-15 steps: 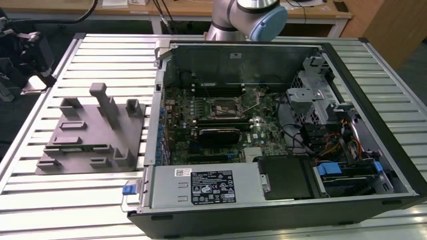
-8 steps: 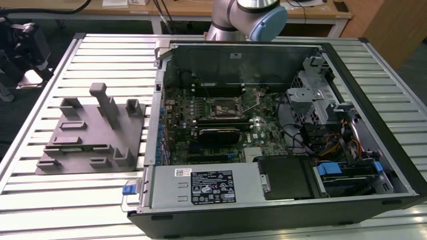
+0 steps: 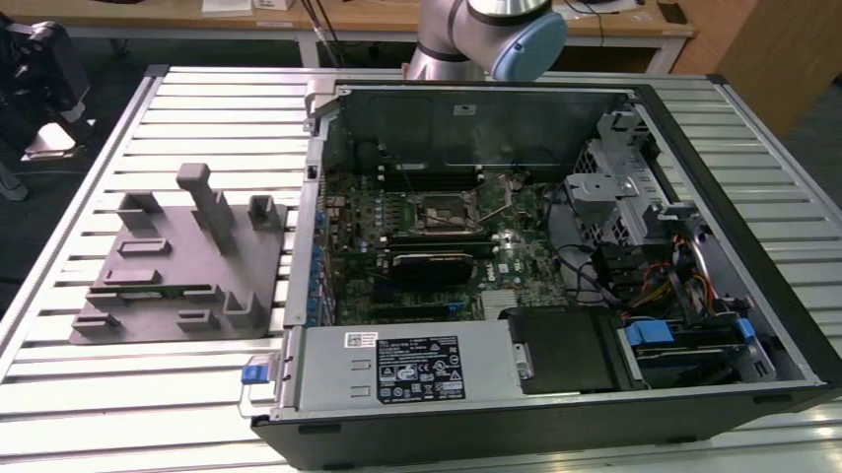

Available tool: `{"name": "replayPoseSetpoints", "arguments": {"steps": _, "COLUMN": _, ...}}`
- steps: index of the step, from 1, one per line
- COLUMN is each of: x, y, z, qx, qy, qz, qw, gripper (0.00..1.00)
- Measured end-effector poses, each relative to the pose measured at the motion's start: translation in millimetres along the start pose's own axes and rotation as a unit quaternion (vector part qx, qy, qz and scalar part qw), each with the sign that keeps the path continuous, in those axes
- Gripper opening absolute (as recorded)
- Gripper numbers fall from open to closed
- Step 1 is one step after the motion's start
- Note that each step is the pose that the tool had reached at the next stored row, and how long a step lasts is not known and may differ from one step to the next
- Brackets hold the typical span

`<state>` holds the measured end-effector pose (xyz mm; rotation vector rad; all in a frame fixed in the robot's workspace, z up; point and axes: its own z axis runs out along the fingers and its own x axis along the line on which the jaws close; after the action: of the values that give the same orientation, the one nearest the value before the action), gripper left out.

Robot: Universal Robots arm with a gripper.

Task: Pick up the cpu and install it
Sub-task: 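Pick up the cpu and move it towards the insertion slot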

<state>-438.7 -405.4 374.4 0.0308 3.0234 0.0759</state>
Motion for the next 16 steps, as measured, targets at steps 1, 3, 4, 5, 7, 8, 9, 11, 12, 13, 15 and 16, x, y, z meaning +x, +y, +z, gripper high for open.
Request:
{"name": "replayPoseSetpoints", "arguments": {"steps": 1, "x": -0.2, "y": 0.1, "z": -2.0, "qx": 0.0, "qy": -0.0007, "qz": 0.0, "qw": 1.0, "gripper": 0.54}}
{"name": "replayPoseSetpoints", "arguments": {"steps": 3, "x": -0.6, "y": 0.3, "z": -5.5, "qx": -0.0001, "qy": -0.002, "qz": 0.0, "qw": 1.0, "gripper": 0.54}}
{"name": "replayPoseSetpoints", "arguments": {"steps": 4, "x": -0.7, "y": 0.3, "z": -6.1, "qx": 0.0, "qy": -0.0024, "qz": 0.0, "qw": 1.0, "gripper": 0.54}}
{"name": "replayPoseSetpoints", "arguments": {"steps": 5, "x": -0.7, "y": 0.3, "z": -6.1, "qx": -0.0001, "qy": -0.0027, "qz": 0.0, "qw": 1.0, "gripper": 0.54}}
{"name": "replayPoseSetpoints", "arguments": {"steps": 7, "x": -0.7, "y": 0.4, "z": -6.1, "qx": -0.0001, "qy": -0.0029, "qz": 0.0, "qw": 1.0, "gripper": 0.54}}
{"name": "replayPoseSetpoints", "arguments": {"steps": 8, "x": -0.7, "y": 0.3, "z": -6.2, "qx": 0.0, "qy": -0.0029, "qz": 0.0, "qw": 1.0, "gripper": 0.54}}
{"name": "replayPoseSetpoints", "arguments": {"steps": 9, "x": -0.8, "y": 0.3, "z": -6.2, "qx": 0.0, "qy": -0.0026, "qz": 0.0, "qw": 1.0, "gripper": 0.54}}
{"name": "replayPoseSetpoints", "arguments": {"steps": 11, "x": -3.2, "y": 0.5, "z": -6.0, "qx": 0.0002, "qy": 0.0024, "qz": 0.0, "qw": 1.0, "gripper": 0.54}}
{"name": "replayPoseSetpoints", "arguments": {"steps": 12, "x": -5.1, "y": 0.4, "z": -5.7, "qx": 0.0003, "qy": 0.0052, "qz": 0.0, "qw": 1.0, "gripper": 0.54}}
{"name": "replayPoseSetpoints", "arguments": {"steps": 13, "x": -6.9, "y": 0.5, "z": -5.4, "qx": 0.0002, "qy": 0.0079, "qz": 0.0, "qw": 1.0, "gripper": 0.54}}
{"name": "replayPoseSetpoints", "arguments": {"steps": 15, "x": -10.5, "y": 0.5, "z": -4.9, "qx": 0.0004, "qy": 0.0136, "qz": 0.001, "qw": 0.9999, "gripper": 0.54}}
{"name": "replayPoseSetpoints", "arguments": {"steps": 16, "x": -12.3, "y": 0.5, "z": -4.6, "qx": 0.0005, "qy": 0.0165, "qz": 0.001, "qw": 0.9999, "gripper": 0.54}}
